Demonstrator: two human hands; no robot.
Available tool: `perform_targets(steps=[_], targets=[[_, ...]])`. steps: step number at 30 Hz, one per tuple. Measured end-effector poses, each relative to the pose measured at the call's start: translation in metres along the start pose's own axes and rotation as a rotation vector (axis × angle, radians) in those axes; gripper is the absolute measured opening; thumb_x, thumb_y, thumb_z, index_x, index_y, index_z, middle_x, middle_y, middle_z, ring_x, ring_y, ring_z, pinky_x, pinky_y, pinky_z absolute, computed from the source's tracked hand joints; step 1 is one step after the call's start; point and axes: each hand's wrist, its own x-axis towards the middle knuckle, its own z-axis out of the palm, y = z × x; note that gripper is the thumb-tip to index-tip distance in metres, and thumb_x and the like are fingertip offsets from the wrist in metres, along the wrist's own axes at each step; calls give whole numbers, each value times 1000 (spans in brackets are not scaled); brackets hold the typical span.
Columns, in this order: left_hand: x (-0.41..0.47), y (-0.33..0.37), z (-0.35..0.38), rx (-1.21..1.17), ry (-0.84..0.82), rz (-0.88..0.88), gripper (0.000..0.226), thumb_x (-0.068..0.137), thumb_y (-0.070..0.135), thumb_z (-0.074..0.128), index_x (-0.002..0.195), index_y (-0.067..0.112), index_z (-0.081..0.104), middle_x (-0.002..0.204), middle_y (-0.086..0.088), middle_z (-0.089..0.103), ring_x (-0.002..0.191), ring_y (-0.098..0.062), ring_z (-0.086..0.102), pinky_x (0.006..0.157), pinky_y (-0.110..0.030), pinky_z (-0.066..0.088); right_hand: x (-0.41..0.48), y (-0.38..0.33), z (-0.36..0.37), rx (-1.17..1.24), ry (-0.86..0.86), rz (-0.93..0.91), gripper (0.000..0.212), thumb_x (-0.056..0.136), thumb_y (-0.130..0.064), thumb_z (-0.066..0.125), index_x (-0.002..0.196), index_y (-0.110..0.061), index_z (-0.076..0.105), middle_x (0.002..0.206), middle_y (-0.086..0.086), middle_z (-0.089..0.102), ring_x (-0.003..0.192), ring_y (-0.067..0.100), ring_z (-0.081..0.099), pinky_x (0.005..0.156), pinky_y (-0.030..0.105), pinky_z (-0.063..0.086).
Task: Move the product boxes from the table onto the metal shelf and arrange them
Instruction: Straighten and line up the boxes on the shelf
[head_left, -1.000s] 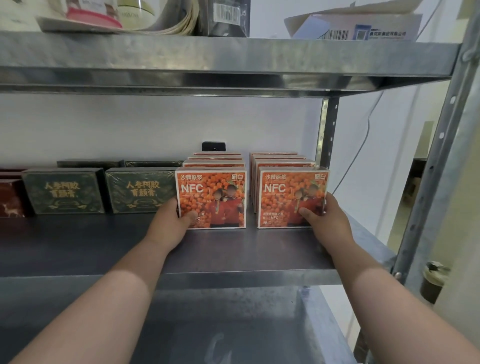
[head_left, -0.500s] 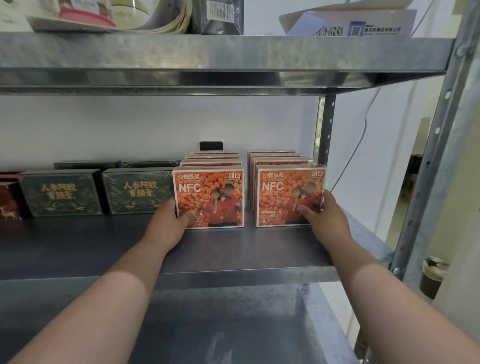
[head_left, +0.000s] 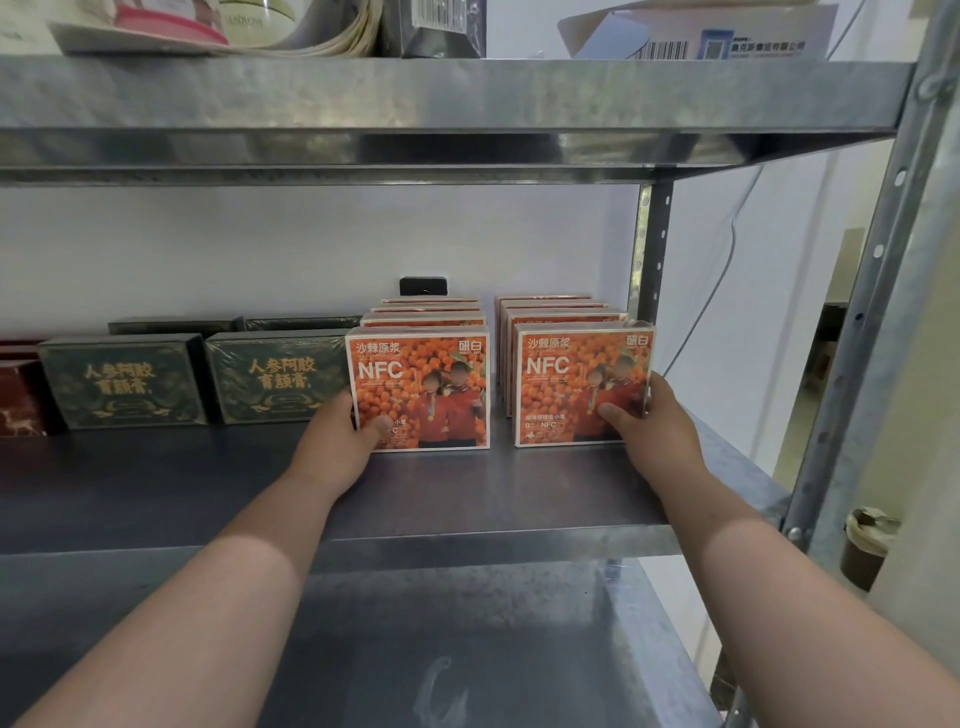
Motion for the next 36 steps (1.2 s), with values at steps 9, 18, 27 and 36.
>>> perform_targets(steps=[9,18,27,36], targets=[[2,-1,0,-10,3,2,18,93,27,67,107,27,55,107,5,58,98,-14,52,86,-32,40,1,1,0,8,-1,1,44,95,-31,69,133,-27,48,131,1,65,119,29,61,93,40,45],[1,-1,0,-13,-9,4,18,94,27,66,108,27,56,109,4,59,103,-18,55,87,-33,41,2,1,1,-4,-6,1,46,96,-33,67,137,-27,47,135,1,64,121,30,60,95,41,46],[0,1,0,-23,-2,7,18,95,26,65,111,26,57,109,6,58,102,-16,53,89,-34,41,2,1,1,-8,-2,-5,47,96,-34,67,138,-29,47,135,-1,64,122,29,60,95,41,46],[-6,10,-1,-144,18,-45,17,93,35,66,106,28,57,90,21,56,81,2,52,70,-23,38,-4,3,0,101,-13,-22,36,90,-33,63,124,-36,51,103,-14,64,97,16,61,85,34,45]])
